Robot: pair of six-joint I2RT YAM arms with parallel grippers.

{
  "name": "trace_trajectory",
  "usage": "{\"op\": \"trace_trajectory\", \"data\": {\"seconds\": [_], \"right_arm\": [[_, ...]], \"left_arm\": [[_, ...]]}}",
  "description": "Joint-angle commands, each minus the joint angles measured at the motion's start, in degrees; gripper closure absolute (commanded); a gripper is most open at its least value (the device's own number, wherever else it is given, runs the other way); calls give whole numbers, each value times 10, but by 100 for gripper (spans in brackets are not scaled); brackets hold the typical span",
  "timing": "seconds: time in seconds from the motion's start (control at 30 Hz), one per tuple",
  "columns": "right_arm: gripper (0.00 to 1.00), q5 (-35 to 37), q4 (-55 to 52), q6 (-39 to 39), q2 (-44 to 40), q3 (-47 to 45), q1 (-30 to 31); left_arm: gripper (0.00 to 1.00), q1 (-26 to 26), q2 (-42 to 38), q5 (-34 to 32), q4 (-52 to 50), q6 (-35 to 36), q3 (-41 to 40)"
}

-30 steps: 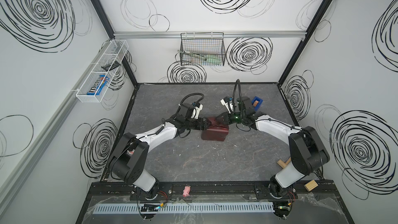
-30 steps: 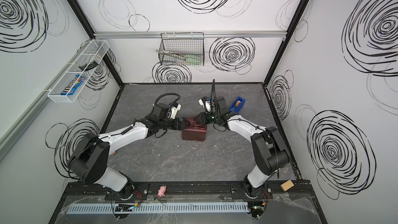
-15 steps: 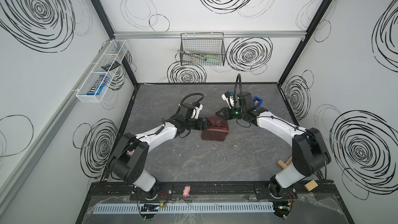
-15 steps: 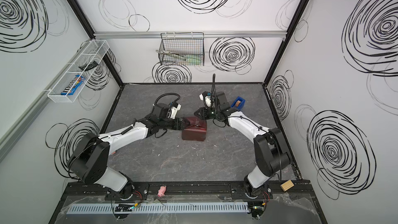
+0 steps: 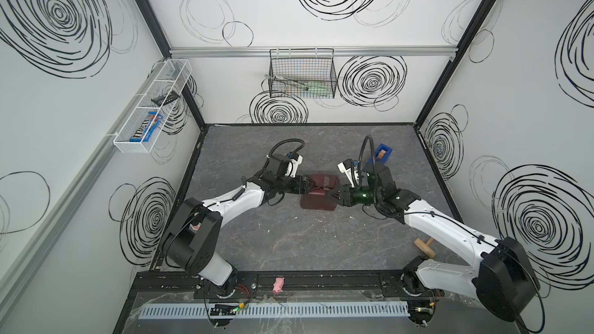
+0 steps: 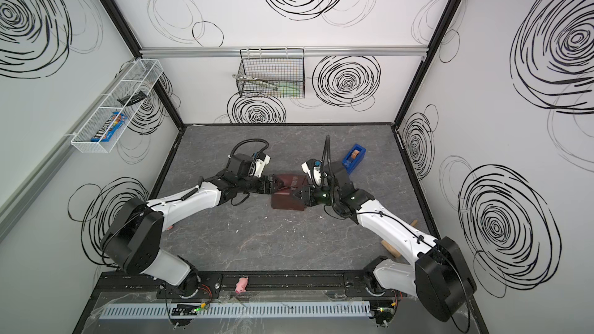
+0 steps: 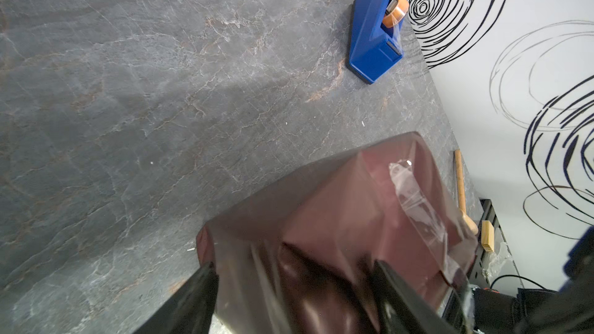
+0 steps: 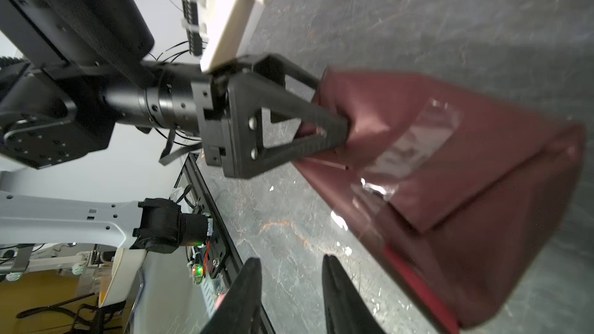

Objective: Wrap a gift box in wrapping paper
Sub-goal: Wrap the gift box with the wrapping paper.

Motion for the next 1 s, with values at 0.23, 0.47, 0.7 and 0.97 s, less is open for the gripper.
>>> {"op": "trace_trajectory", "data": {"seconds": [0.23,0.47,0.7,0.97], "right_arm": [[54,-23,103,52,-32,-59,-13],[54,-60,111,54,24,-33,-26],[54,-94,159,71,60,-41,-36],[57,-125,212,94,70,-56,-58]], "left_arm": [[22,-3,14,-29,-82,16,-18],[22,-1,14,-30,-86,19,-15],[22,0,12,-30,-87,19,-15],[22,1,13,-28,-87,20,-13]]}}
